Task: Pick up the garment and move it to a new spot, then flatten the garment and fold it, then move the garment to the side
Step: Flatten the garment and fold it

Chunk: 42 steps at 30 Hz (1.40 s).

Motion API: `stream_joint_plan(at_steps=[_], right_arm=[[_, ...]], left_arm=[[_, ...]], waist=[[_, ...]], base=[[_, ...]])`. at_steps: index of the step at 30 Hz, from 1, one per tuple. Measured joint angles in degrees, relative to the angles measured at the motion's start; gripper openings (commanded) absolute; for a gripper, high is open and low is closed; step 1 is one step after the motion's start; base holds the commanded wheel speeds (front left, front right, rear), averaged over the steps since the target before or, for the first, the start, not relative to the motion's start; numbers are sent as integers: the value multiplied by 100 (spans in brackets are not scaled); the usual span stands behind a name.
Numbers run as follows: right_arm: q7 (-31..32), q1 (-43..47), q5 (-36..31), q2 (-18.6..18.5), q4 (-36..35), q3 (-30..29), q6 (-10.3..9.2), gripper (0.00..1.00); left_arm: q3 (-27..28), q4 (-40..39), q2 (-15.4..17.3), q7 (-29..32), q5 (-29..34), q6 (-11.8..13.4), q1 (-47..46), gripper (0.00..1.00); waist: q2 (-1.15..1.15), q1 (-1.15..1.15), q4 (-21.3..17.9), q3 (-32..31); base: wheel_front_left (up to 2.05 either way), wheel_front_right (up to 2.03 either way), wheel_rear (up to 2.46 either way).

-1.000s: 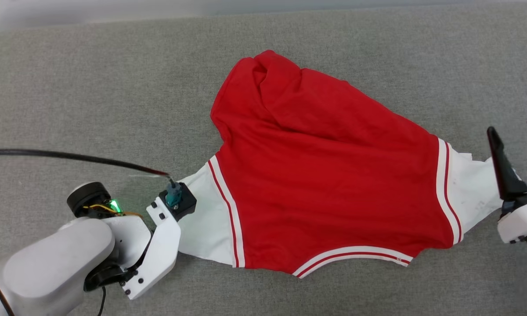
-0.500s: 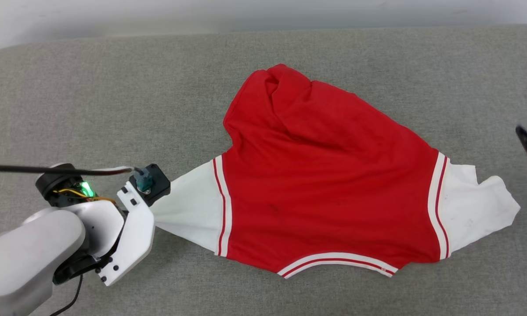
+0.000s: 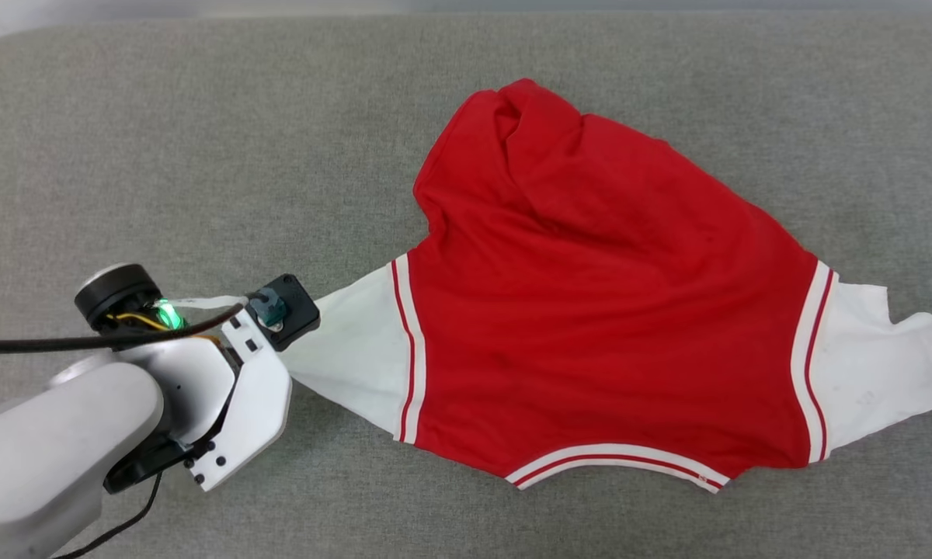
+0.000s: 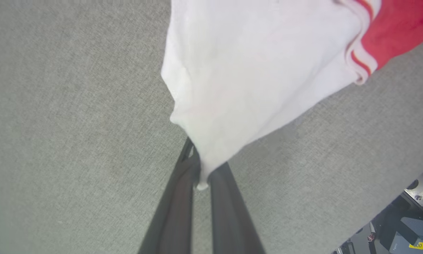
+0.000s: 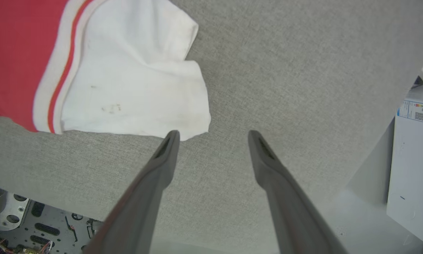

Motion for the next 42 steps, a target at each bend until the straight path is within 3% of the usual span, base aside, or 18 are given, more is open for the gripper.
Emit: stream_joint_plan(at_steps=[8,15,16,17,26,34,42], right_arm=[[52,-363,69,391,873,534,0,100],[-334,-451,203,621,1293,939,-13,100],[-401,-466,261,650,1355,961,-13,72],[-466,-491,282,671,1418,987,-14,0],[-1150,-571,531,827,1470,1044,0,0],[-1689,-547,759,253,644,665,0,0],[-1869,-788,857,20,-56,-186,-1,0]], left_arm=[[91,29,-48,-187,67,-10,-127,0],[123,130,-89,-354,73,-25,-148,0],[121,144,-91,-399,79,-25,-148,0],[122,165,-98,-445,85,-24,-148,0],[172,274,-105,-904,107,44,-18,0],[453,-93,135,-1256,216,260,-116,0],[884,-411,176,-1265,375,183,-937,0]], waist=[[0,0,100,366],[0,0,111,502],[0,0,99,485],[0,0,86,459],[0,0,-28,-128],[0,0,-30,-830],[0,0,73,-1165]], base=[[0,0,0],[0,0,0],[0,0,0],[0,0,0],[0,0,0],[0,0,0],[0,0,0]])
